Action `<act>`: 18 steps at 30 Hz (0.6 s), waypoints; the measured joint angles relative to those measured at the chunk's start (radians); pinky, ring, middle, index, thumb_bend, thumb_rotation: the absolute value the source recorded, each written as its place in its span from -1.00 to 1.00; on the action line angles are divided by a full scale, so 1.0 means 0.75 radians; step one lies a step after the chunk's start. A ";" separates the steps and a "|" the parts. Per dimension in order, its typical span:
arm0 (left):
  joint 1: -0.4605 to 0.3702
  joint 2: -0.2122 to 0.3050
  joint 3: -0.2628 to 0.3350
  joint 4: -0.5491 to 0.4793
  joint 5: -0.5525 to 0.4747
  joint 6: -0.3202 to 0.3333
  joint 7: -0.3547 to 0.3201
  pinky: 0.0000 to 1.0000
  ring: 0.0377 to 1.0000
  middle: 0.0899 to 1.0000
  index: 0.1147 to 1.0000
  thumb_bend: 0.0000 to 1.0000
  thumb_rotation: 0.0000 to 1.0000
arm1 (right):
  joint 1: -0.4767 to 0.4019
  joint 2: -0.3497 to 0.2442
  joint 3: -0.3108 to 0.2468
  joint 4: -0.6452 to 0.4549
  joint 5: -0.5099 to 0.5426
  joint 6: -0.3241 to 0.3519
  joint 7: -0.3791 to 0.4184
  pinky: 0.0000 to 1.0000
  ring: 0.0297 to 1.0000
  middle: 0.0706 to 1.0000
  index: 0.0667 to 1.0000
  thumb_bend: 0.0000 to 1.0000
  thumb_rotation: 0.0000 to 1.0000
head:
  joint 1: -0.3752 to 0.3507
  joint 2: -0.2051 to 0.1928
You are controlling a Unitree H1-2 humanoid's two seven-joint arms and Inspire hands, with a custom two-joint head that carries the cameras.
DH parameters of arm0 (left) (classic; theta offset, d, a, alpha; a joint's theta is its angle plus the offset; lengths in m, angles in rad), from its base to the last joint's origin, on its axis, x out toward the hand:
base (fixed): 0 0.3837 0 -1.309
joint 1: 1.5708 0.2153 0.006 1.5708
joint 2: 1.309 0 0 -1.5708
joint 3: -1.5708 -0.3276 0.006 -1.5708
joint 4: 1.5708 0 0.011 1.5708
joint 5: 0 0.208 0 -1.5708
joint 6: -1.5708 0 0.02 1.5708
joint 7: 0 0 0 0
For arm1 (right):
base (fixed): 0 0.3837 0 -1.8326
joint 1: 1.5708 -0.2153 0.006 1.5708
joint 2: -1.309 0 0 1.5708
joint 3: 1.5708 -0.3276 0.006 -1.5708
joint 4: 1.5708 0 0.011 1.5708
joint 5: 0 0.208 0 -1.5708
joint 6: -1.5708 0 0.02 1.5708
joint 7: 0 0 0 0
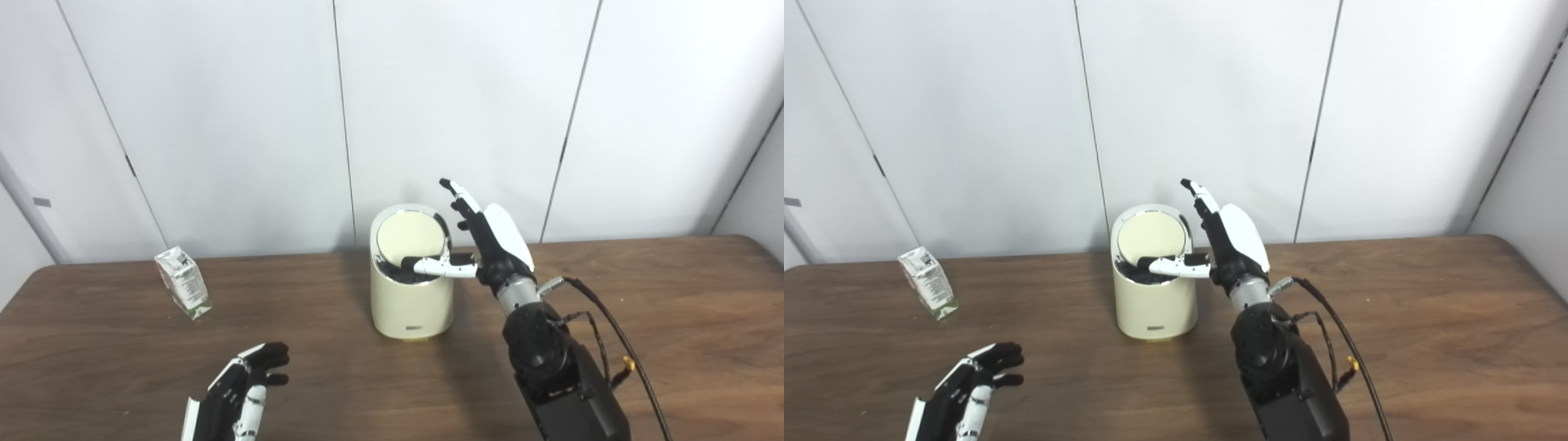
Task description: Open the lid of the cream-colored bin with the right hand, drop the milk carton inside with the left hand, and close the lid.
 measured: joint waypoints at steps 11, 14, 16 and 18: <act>0.000 -0.002 -0.007 -0.002 0.001 0.001 0.001 0.29 0.44 0.43 0.37 -0.63 0.09 | -0.021 -0.002 0.002 0.099 -0.004 0.028 -0.039 0.54 0.78 0.88 0.83 0.50 -0.13 | 0.002 -0.004; 0.000 -0.002 -0.008 -0.002 0.000 0.001 0.001 0.29 0.44 0.43 0.37 -0.62 0.09 | -0.022 -0.002 0.005 0.109 -0.007 0.033 -0.050 0.55 0.78 0.87 0.83 0.49 -0.10 | 0.002 -0.004; 0.000 -0.002 -0.009 -0.002 0.000 0.001 0.001 0.30 0.45 0.43 0.38 -0.62 0.10 | -0.032 -0.002 0.012 0.120 -0.021 0.038 -0.060 0.56 0.79 0.86 0.82 0.49 -0.09 | 0.006 -0.006; 0.000 -0.004 -0.012 -0.002 0.000 0.001 0.001 0.30 0.45 0.43 0.38 -0.62 0.10 | -0.044 -0.003 0.020 0.139 -0.035 0.042 -0.069 0.59 0.81 0.86 0.81 0.49 -0.10 | 0.008 -0.006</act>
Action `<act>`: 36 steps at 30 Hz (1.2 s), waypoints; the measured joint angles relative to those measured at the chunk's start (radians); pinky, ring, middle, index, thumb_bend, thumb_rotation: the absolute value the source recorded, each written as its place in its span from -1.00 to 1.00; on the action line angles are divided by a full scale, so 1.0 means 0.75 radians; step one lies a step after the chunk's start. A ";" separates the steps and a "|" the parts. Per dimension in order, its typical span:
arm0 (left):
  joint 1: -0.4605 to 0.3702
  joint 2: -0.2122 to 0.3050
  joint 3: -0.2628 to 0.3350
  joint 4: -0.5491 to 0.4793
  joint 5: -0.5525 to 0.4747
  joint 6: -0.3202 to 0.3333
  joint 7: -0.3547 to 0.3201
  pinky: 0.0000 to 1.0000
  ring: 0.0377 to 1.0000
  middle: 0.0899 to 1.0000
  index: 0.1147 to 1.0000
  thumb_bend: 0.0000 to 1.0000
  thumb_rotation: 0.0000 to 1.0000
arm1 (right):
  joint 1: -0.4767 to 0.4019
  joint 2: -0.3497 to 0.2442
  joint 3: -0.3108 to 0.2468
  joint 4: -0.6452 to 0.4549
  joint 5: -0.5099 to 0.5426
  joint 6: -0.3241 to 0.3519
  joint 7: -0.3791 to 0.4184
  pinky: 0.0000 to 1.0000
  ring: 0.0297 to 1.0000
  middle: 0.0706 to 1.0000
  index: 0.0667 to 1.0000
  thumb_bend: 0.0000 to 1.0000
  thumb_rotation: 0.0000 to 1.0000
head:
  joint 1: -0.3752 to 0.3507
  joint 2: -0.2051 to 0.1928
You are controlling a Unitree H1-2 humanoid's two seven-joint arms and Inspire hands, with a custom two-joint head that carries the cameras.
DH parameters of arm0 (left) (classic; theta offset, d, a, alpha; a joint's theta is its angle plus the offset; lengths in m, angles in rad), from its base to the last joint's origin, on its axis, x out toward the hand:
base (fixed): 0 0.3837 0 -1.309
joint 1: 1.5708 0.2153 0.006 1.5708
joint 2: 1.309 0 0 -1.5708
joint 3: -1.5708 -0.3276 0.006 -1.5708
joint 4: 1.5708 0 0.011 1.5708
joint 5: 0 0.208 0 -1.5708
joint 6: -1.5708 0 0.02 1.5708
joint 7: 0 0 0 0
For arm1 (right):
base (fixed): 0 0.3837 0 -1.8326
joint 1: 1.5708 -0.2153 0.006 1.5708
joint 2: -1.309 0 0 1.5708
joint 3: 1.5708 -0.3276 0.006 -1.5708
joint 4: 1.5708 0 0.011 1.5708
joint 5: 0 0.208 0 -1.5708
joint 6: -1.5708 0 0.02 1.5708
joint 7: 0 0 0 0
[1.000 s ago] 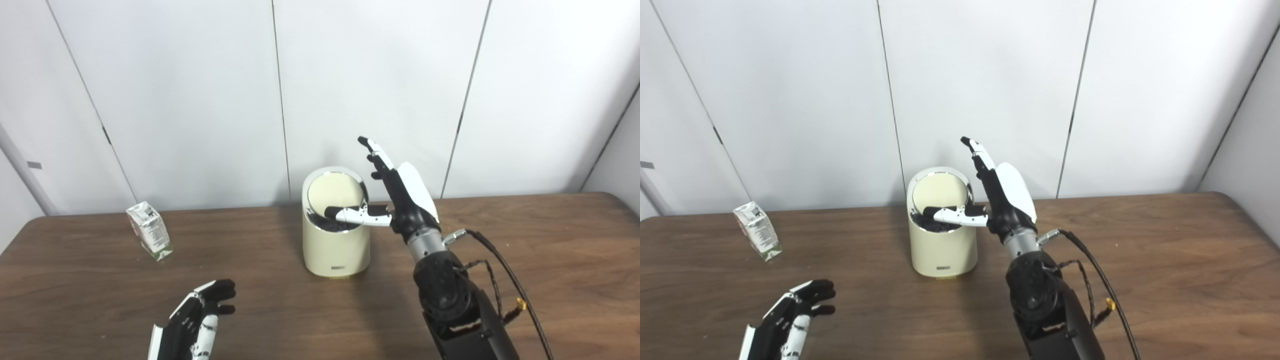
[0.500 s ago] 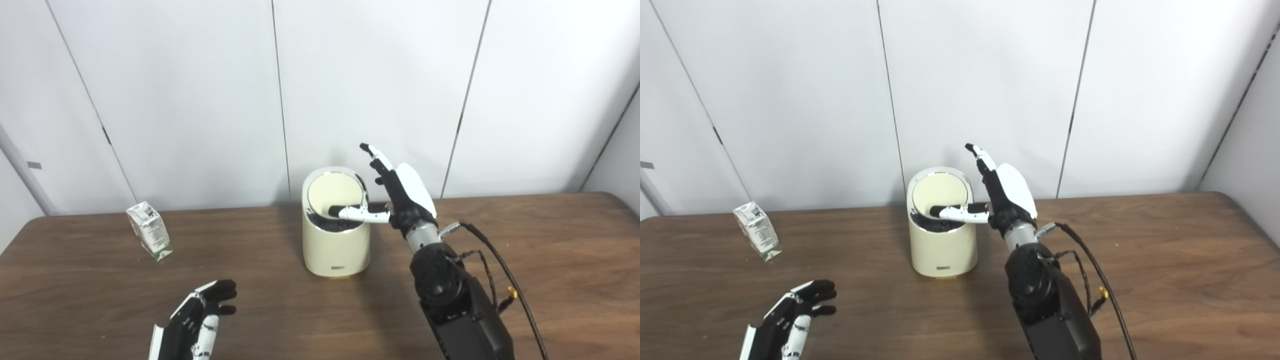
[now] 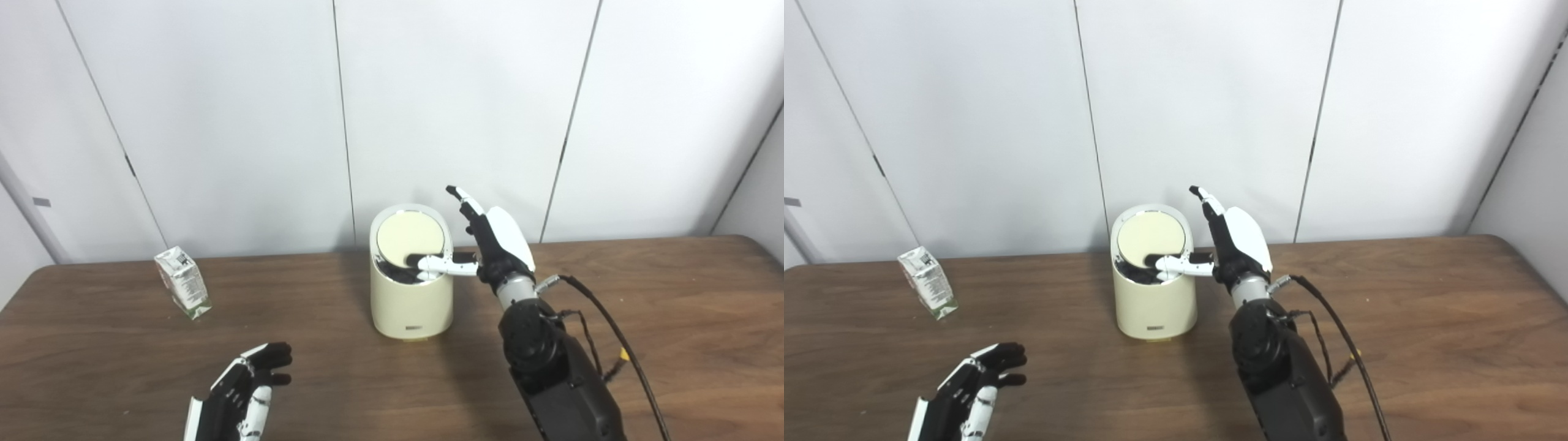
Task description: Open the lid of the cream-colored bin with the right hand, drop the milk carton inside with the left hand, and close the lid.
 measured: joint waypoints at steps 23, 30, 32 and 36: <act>0.016 -0.010 -0.017 -0.012 -0.001 0.000 0.000 0.29 0.45 0.45 0.39 -0.57 0.14 | -0.061 0.021 0.029 0.033 -0.014 0.003 -0.100 0.48 0.76 0.84 0.79 0.76 -0.76 | 0.004 0.025; 0.017 -0.005 -0.019 -0.018 -0.003 0.001 -0.006 0.30 0.45 0.45 0.39 -0.61 0.17 | -0.070 0.019 0.041 0.014 -0.014 0.006 -0.100 0.41 0.73 0.86 0.81 0.88 -0.96 | 0.004 0.018; 0.017 -0.005 -0.019 -0.018 -0.003 0.002 -0.006 0.29 0.44 0.44 0.39 -0.60 0.16 | -0.070 0.019 0.041 0.014 -0.014 0.007 -0.100 0.41 0.73 0.87 0.81 0.89 -0.98 | 0.002 0.018; 0.017 -0.005 -0.019 -0.018 -0.003 0.002 -0.006 0.29 0.44 0.44 0.39 -0.60 0.14 | -0.069 0.019 0.041 0.012 -0.013 0.008 -0.100 0.45 0.74 0.87 0.81 0.88 -0.96 | 0.002 0.018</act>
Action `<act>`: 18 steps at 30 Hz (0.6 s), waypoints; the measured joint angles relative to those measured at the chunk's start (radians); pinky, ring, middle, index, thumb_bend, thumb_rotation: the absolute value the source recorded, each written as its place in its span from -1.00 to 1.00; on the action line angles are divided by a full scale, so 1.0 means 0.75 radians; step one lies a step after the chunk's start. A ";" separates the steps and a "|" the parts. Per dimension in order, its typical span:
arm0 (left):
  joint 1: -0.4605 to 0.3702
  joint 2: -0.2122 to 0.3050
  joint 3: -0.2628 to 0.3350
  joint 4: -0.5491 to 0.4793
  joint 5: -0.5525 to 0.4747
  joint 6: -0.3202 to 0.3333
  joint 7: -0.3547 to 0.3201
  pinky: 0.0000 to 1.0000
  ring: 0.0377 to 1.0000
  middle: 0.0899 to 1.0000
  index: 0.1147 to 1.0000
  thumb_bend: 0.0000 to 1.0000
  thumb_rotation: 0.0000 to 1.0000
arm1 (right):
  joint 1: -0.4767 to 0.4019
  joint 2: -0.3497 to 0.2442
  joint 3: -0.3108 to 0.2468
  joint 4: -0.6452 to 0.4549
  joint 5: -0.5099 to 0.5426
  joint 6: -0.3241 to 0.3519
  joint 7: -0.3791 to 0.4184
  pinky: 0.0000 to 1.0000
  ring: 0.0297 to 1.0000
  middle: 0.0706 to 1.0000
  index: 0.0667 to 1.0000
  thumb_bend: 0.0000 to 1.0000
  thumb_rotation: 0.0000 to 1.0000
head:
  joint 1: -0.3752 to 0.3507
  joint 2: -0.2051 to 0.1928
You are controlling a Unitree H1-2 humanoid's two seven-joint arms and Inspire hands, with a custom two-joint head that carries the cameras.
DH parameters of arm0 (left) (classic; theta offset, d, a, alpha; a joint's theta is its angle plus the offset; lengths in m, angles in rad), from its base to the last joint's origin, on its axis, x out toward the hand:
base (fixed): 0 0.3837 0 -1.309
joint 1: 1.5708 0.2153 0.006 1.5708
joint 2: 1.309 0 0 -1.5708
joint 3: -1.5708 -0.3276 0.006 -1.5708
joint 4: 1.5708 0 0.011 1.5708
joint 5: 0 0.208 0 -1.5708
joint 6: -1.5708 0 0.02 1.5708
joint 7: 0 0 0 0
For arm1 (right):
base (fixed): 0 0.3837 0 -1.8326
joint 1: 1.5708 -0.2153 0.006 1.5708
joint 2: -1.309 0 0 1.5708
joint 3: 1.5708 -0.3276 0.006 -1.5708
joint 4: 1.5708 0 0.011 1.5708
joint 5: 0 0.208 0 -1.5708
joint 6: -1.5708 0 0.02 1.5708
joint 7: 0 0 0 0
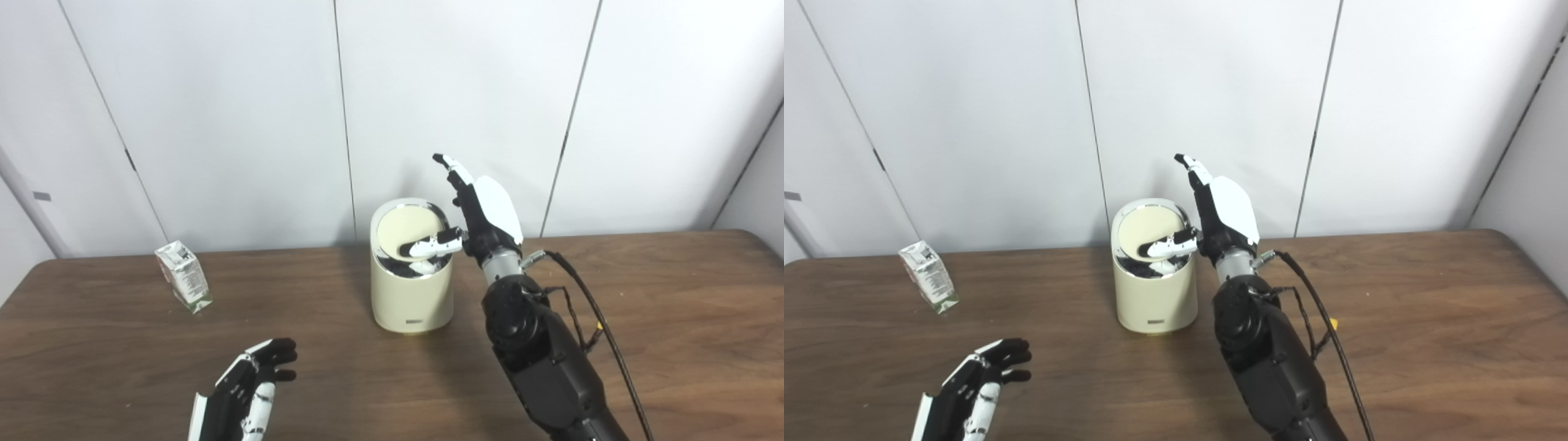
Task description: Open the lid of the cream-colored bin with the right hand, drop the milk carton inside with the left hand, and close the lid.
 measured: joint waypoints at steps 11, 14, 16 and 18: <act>0.000 0.000 0.001 0.000 0.004 0.000 0.001 0.29 0.44 0.44 0.38 -0.61 0.15 | 0.027 -0.007 -0.006 -0.007 0.019 0.024 0.023 0.62 0.84 0.89 0.84 0.53 0.28 | 0.000 -0.004; -0.004 0.002 0.001 0.005 0.013 -0.001 0.001 0.28 0.43 0.43 0.38 -0.60 0.16 | 0.050 -0.016 -0.005 -0.004 0.022 0.024 0.032 0.65 0.85 0.89 0.85 0.52 0.56 | -0.002 -0.010; -0.007 0.002 0.001 0.010 0.014 -0.001 0.001 0.28 0.44 0.43 0.38 -0.57 0.16 | 0.057 -0.017 -0.005 -0.004 0.024 0.024 0.037 0.68 0.86 0.89 0.85 0.52 0.59 | -0.002 -0.010; -0.010 0.001 0.001 0.010 0.014 -0.001 0.001 0.28 0.44 0.43 0.38 -0.58 0.16 | 0.057 -0.017 -0.006 -0.004 0.026 0.024 0.041 0.70 0.87 0.89 0.86 0.53 0.58 | -0.002 -0.012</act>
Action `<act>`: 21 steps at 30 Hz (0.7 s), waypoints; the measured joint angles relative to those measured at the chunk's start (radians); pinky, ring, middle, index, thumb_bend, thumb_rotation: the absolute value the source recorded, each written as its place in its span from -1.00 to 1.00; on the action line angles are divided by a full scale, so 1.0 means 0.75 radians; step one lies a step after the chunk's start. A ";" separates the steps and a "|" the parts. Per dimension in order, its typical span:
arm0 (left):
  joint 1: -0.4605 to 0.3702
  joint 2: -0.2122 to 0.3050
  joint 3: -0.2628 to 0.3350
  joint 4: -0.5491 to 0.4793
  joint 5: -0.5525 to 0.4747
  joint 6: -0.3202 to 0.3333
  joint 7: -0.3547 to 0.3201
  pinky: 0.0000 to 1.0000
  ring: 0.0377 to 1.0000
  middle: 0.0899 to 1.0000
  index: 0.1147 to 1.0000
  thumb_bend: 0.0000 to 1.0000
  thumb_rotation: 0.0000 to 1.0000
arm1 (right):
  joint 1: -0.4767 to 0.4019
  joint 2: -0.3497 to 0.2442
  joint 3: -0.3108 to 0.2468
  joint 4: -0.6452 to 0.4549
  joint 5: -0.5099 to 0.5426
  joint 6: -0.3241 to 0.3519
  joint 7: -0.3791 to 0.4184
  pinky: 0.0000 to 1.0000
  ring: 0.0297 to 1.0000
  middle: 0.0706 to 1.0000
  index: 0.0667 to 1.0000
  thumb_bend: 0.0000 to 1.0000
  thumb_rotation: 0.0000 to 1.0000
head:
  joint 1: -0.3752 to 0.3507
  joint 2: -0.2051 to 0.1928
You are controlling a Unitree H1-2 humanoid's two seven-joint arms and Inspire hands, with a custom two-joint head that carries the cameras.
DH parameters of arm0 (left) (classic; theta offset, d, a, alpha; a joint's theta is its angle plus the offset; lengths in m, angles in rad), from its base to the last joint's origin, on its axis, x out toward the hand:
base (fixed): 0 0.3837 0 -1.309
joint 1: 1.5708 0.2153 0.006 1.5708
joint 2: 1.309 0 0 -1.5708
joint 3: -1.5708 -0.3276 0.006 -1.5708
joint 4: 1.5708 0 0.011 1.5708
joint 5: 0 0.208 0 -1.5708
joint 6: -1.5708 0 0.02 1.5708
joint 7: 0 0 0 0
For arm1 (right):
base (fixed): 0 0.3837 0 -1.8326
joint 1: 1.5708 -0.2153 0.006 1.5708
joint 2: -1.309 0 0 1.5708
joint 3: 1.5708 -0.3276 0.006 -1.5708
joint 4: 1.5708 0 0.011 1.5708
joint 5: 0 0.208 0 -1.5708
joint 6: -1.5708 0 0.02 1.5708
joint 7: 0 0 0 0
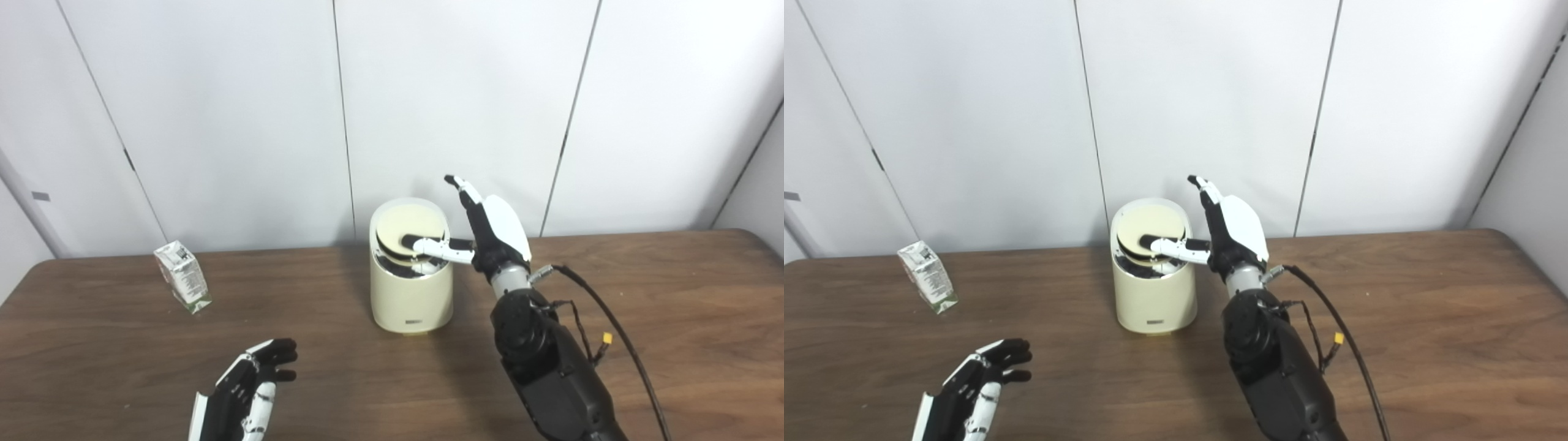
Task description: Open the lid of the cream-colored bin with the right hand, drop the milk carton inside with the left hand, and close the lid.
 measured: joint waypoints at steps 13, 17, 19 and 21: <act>-0.005 0.000 0.000 0.007 0.012 -0.001 0.001 0.28 0.45 0.43 0.37 -0.58 0.15 | 0.028 0.005 -0.016 -0.160 0.031 0.001 0.008 0.58 0.79 0.90 0.88 0.53 0.59 | 0.000 -0.010; -0.006 0.000 -0.001 0.007 0.012 -0.001 0.000 0.26 0.44 0.43 0.38 -0.59 0.14 | 0.096 0.005 -0.030 -0.282 0.037 0.001 0.013 0.40 0.70 0.90 0.88 0.58 0.62 | 0.002 -0.010; -0.006 0.000 -0.001 0.007 0.011 -0.001 -0.001 0.27 0.45 0.44 0.38 -0.58 0.14 | 0.159 0.005 -0.042 -0.361 0.049 -0.001 0.012 0.39 0.65 0.91 0.87 0.57 0.59 | 0.004 -0.010; -0.006 0.001 0.000 0.007 0.010 -0.001 -0.004 0.27 0.45 0.44 0.38 -0.59 0.13 | 0.227 0.007 -0.057 -0.427 0.068 -0.008 0.011 0.41 0.69 0.90 0.86 0.56 0.60 | 0.004 -0.010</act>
